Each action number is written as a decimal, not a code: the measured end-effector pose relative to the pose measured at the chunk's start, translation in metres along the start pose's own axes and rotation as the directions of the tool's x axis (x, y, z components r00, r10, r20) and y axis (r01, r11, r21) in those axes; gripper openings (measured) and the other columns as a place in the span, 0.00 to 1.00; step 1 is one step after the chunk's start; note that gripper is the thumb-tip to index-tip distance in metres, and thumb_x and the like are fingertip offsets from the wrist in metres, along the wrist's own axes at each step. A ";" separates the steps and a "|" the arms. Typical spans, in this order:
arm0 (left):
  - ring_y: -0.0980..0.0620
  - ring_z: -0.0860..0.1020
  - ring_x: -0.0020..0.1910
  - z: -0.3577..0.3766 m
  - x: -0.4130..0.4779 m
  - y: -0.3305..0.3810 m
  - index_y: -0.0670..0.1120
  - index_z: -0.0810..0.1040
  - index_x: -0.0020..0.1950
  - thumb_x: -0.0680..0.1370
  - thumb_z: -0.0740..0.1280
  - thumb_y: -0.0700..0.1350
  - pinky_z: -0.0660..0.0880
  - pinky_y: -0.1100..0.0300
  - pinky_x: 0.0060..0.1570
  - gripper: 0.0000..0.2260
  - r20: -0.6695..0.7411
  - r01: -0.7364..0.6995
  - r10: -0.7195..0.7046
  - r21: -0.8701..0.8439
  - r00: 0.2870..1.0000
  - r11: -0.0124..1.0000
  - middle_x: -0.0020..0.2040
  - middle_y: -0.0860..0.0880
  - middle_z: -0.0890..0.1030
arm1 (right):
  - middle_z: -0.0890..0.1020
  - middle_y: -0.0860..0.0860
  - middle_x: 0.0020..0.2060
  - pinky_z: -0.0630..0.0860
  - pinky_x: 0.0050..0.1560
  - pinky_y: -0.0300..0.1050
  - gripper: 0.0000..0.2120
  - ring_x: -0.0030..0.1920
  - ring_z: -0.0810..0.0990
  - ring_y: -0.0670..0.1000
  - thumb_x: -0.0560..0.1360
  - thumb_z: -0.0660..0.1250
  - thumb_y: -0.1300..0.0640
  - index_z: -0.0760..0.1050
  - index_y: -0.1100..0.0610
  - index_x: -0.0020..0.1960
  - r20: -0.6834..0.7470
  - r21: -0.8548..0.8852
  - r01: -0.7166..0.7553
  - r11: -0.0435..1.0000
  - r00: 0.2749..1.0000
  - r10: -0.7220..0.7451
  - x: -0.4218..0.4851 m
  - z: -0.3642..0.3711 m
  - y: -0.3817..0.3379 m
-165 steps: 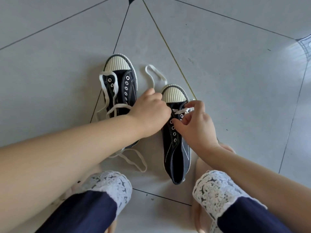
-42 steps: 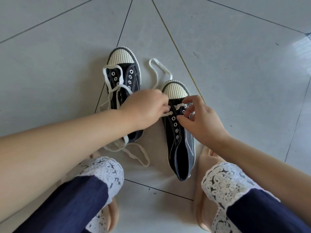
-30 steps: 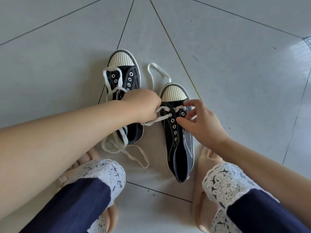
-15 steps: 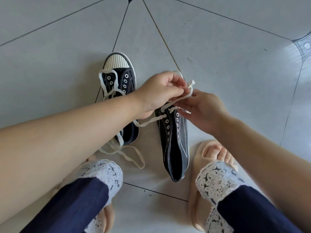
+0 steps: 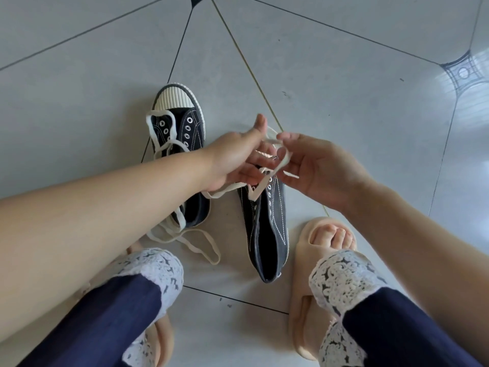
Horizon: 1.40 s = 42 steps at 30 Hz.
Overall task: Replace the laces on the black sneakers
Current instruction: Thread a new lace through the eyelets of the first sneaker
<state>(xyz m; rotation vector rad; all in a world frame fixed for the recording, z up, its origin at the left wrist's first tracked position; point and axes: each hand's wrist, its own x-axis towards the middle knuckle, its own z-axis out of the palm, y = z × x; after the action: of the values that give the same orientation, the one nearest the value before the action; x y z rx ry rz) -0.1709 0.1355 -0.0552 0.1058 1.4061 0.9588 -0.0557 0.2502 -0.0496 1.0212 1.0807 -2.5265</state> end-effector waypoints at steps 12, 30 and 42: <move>0.58 0.66 0.21 0.005 -0.020 0.021 0.41 0.74 0.45 0.78 0.59 0.34 0.62 0.68 0.22 0.06 -0.003 -0.151 0.151 0.005 0.989 0.989 0.29 0.49 0.77 | 0.84 0.50 0.44 0.76 0.48 0.41 0.14 0.45 0.82 0.47 0.72 0.61 0.46 0.76 0.53 0.51 -0.006 -0.113 -0.097 0.989 0.995 0.097 -0.020 0.003 0.033; 0.55 0.77 0.32 0.019 -0.023 -0.022 0.41 0.80 0.46 0.74 0.68 0.40 0.75 0.67 0.35 0.04 -0.154 -0.171 0.176 0.047 0.972 0.984 0.37 0.46 0.81 | 0.81 0.49 0.36 0.73 0.41 0.37 0.11 0.37 0.76 0.46 0.79 0.60 0.59 0.79 0.59 0.44 -0.163 -0.446 -0.108 0.889 0.986 0.038 -0.010 0.024 0.039; 0.60 0.74 0.27 0.019 -0.001 -0.035 0.41 0.80 0.48 0.76 0.65 0.37 0.79 0.65 0.33 0.05 -0.359 -0.235 0.351 0.328 0.865 0.915 0.34 0.49 0.78 | 0.70 0.49 0.48 0.65 0.30 0.36 0.22 0.40 0.72 0.46 0.68 0.70 0.51 0.65 0.57 0.55 -0.338 -0.892 -0.245 0.380 0.919 -0.201 0.005 0.005 0.056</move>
<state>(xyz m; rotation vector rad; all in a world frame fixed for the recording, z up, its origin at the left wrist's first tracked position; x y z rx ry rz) -0.1366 0.1213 -0.0704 0.3542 1.9562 1.0732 -0.0375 0.2073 -0.0812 1.1020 2.1869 -1.1531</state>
